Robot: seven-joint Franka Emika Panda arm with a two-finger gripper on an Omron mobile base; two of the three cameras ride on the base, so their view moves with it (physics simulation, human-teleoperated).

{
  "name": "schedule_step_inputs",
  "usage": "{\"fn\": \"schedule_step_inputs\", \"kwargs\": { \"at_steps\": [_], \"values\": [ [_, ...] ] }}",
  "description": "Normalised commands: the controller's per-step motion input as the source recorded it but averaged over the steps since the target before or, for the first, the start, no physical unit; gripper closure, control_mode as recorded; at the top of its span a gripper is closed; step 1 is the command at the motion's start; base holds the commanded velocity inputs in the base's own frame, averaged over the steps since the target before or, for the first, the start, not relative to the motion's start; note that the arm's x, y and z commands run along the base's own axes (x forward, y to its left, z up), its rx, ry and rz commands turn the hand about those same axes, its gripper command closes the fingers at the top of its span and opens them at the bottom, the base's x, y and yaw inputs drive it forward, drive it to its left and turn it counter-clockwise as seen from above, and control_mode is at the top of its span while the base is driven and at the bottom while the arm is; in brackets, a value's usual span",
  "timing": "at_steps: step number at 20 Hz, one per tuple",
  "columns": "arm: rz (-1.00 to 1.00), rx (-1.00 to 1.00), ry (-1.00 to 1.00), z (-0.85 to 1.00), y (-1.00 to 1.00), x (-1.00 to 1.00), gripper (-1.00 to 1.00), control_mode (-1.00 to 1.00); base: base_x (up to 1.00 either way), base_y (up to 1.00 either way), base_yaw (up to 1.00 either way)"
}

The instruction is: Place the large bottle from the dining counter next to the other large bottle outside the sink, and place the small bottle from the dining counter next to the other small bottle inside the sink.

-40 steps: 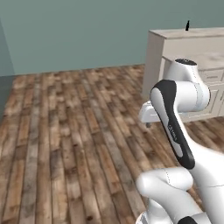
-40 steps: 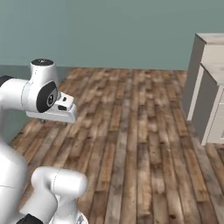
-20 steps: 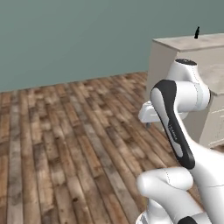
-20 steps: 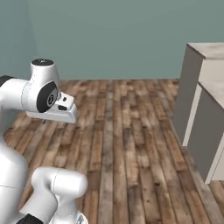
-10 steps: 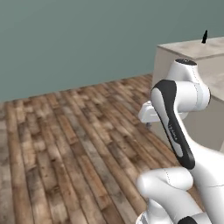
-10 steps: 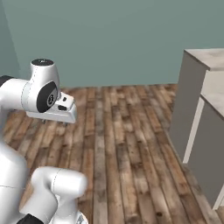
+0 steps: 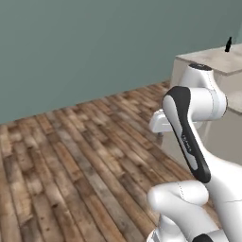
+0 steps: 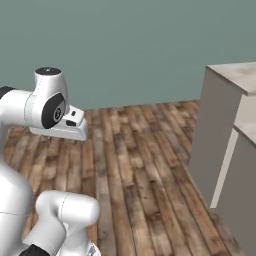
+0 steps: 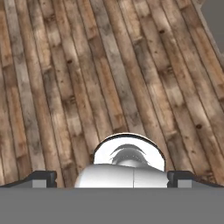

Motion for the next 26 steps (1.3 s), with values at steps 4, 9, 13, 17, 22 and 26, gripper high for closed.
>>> {"fn": "schedule_step_inputs", "kwargs": {
  "at_steps": [4,9,13,17,22,26],
  "values": [
    [0.00,0.00,0.00,0.00,0.00,0.00,-1.00,1.00,1.00,0.51,-0.28],
    [0.00,0.00,0.00,0.00,0.00,0.00,-1.00,1.00,1.00,0.52,-0.28],
    [0.00,0.00,0.00,0.00,0.00,0.00,-1.00,1.00,1.00,0.54,-0.28],
    [0.00,0.00,0.00,0.00,0.00,0.00,-1.00,1.00,1.00,0.56,-0.30],
    [0.00,0.00,0.00,0.00,0.00,0.00,-1.00,1.00,1.00,0.56,-0.32],
    [0.00,0.00,0.00,0.00,0.00,0.00,-1.00,1.00,1.00,0.43,-0.38]
  ]
}}
